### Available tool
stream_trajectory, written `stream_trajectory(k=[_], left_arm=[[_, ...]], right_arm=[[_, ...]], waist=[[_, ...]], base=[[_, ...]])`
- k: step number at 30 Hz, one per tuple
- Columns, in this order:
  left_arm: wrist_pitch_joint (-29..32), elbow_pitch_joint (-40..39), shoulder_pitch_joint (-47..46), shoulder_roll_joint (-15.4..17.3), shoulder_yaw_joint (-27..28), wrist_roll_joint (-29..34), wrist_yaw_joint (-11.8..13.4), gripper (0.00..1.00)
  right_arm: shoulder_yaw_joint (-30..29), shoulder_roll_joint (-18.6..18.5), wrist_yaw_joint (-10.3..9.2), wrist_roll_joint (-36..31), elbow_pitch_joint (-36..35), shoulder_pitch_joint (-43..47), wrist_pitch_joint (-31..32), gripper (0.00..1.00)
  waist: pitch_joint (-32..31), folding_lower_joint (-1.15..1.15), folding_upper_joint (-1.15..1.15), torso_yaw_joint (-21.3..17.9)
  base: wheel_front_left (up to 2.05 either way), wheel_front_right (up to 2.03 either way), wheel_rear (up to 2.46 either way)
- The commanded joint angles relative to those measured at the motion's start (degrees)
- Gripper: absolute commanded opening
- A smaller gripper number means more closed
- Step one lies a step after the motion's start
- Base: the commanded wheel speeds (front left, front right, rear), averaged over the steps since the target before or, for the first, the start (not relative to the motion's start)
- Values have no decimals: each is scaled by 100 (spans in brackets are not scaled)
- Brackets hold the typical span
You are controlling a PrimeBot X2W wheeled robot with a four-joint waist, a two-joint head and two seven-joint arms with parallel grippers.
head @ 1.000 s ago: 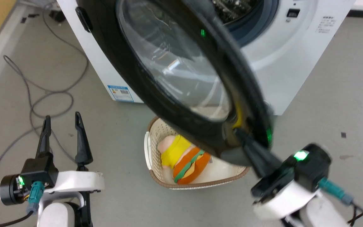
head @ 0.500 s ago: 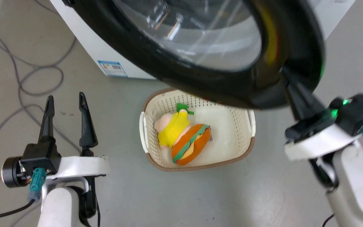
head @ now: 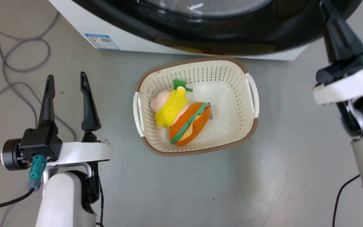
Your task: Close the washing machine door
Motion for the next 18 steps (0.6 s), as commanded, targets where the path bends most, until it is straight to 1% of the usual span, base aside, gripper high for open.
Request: stream_trajectory(k=[1, 10, 15, 18], left_arm=[[-30, -28, -97, 1, -35, -30, 37, 100], [-30, -14, -192, 0, -81, -74, 56, 100], [-30, 11, -245, 0, -126, -126, 72, 100], [-30, 1, -244, 0, -145, -139, 96, 100]], right_arm=[[-32, -50, -10, 9, 119, -246, -26, 0], [-91, -133, -10, -101, 832, -1016, -26, 0], [-172, -183, -10, -195, 1168, -1270, -26, 0], [-306, -126, -10, -297, 1263, -1357, -26, 0]], waist=[[92, 0, 0, -1], [308, 0, 0, 5], [364, 0, 0, 42], [379, 0, 0, 48]], base=[[0, 0, 0], [0, 0, 0], [0, 0, 0], [0, 0, 0]])
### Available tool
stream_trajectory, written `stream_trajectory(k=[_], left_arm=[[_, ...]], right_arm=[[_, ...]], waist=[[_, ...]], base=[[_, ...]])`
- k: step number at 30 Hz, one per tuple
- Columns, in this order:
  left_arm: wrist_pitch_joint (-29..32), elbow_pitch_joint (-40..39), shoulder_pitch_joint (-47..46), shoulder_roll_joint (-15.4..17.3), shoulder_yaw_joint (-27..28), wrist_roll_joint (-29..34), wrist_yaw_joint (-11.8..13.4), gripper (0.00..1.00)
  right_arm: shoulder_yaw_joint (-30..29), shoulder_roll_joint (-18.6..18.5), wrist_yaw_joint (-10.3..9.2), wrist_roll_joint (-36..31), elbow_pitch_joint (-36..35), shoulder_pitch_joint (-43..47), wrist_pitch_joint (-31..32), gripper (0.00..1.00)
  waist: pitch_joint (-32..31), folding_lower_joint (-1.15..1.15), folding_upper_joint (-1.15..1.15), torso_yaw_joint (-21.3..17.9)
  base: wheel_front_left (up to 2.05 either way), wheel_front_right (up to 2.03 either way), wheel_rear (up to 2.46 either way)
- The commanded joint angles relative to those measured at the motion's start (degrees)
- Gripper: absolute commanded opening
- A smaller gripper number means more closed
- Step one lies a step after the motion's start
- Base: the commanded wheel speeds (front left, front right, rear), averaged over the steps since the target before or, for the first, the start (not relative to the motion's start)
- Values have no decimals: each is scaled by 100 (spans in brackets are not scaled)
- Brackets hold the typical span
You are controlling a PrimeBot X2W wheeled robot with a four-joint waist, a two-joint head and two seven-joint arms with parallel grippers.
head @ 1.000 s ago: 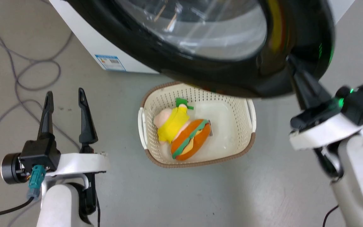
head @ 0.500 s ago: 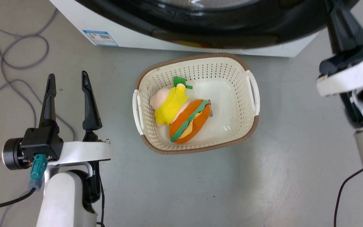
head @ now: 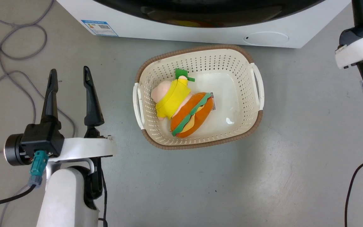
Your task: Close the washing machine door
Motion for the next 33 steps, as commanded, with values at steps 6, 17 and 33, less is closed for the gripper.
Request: stream_trajectory(k=[6, 17, 33], left_arm=[[-30, 19, -59, 3, -10, -38, 92, 100], [-30, 143, 228, 3, 33, 50, 95, 100], [-30, 375, 966, 3, 106, 314, 97, 100]], right_arm=[[-269, 156, -12, -246, -31, -5, -26, 0], [-701, 267, -12, -321, -1271, 1264, -26, 0], [-1331, 1251, -12, -1022, -2334, 3470, -26, 100]], waist=[[-83, 0, 0, -20], [-821, 0, 0, -191], [-2124, 0, 0, -625]], base=[[0, 0, 0], [0, 0, 0], [0, 0, 0]])
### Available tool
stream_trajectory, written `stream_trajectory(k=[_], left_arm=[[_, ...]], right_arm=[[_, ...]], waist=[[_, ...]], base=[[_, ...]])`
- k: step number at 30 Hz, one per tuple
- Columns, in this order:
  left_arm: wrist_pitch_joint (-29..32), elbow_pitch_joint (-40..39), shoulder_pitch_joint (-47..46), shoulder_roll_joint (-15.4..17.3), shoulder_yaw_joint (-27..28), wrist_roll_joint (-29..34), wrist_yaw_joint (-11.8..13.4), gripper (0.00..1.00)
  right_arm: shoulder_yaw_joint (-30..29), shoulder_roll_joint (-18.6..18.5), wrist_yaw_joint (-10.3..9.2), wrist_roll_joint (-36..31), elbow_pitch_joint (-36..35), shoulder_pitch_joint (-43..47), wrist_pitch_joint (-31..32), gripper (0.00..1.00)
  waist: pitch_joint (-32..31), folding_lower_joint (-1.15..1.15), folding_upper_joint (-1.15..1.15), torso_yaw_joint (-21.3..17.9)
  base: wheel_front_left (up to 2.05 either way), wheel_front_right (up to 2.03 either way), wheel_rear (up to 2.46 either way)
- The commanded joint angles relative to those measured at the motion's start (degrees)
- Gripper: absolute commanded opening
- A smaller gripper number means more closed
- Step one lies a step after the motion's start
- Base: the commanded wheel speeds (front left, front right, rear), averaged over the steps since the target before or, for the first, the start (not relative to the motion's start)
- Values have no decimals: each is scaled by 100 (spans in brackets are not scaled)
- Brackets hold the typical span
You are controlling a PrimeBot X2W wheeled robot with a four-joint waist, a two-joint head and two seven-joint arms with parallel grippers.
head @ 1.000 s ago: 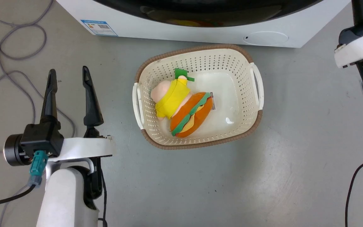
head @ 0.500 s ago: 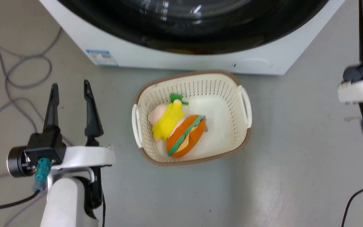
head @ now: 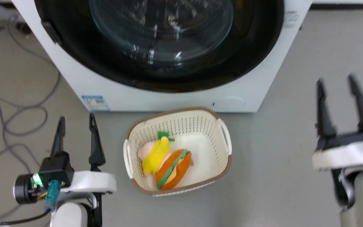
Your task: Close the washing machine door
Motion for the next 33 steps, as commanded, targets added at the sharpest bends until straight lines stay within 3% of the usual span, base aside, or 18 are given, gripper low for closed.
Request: stream_trajectory(k=[1, 14, 23, 24, 33], left_arm=[[-30, 22, 111, 6, -15, 44, 23, 100], [-30, 204, 706, 6, -210, 79, -9, 100], [-30, 339, 889, 12, -209, 77, -50, 100], [0, 341, 825, 0, -220, 75, -41, 0], [50, 320, 830, -2, -240, 80, -72, 0]], right_arm=[[37, 58, -5, -131, -38, 209, -25, 100], [59, 255, -5, 69, -318, 1550, -25, 100], [194, 257, -5, 340, -390, 1916, -25, 100], [186, 230, 0, 337, -375, 1855, 0, 0], [190, 229, 0, 325, -380, 1854, 49, 0]], waist=[[-245, 0, 0, -114], [-850, 0, 0, -242], [-972, 0, 0, -264], [-973, 0, 0, -263], [-985, 0, 0, -260]], base=[[0, 0, 0], [0, 0, 0], [0, 0, 0], [0, 0, 0], [0, 0, 0]])
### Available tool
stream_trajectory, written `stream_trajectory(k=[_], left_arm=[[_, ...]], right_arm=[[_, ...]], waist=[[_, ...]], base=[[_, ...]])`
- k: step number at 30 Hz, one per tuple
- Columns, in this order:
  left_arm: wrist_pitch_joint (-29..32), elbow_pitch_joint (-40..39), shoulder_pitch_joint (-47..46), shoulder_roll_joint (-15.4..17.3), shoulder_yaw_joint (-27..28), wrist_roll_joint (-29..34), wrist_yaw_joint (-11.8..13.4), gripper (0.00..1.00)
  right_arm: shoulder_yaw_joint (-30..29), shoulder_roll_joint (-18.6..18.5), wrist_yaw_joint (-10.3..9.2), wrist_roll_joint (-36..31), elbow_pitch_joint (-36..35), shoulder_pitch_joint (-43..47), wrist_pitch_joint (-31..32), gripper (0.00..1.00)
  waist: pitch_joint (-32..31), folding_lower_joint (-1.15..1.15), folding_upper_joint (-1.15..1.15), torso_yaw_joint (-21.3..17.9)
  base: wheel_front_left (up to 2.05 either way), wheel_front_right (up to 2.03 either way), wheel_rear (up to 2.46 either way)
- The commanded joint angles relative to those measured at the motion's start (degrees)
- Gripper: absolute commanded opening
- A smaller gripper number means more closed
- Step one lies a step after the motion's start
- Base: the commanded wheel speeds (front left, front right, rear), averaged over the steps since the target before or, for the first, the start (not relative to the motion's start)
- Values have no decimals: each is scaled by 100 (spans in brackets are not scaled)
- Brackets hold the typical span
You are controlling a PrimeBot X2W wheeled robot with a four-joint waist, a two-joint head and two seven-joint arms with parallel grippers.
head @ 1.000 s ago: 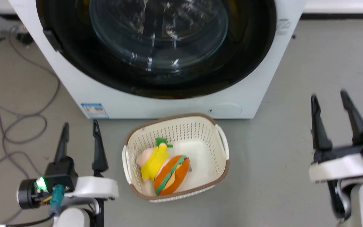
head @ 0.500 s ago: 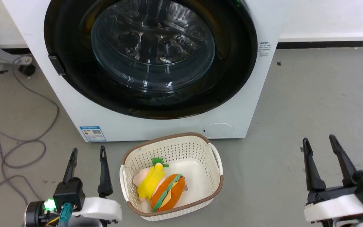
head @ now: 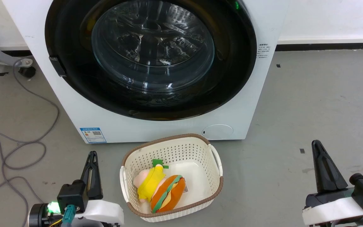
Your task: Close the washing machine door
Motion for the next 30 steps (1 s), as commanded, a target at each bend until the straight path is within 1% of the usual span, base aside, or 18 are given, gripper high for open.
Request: stream_trajectory(k=[1, 30], left_arm=[[39, -26, 7, 0, 9, 7, -23, 0], [367, -193, 46, 2, 29, 46, -166, 0]], right_arm=[[17, 1, 0, -16, -8, 4, 47, 0], [122, 8, -1, -108, -53, 30, 376, 0]], waist=[[-5, 1, 0, 2], [-74, 1, 0, 31]], base=[[0, 0, 0], [0, 0, 0]])
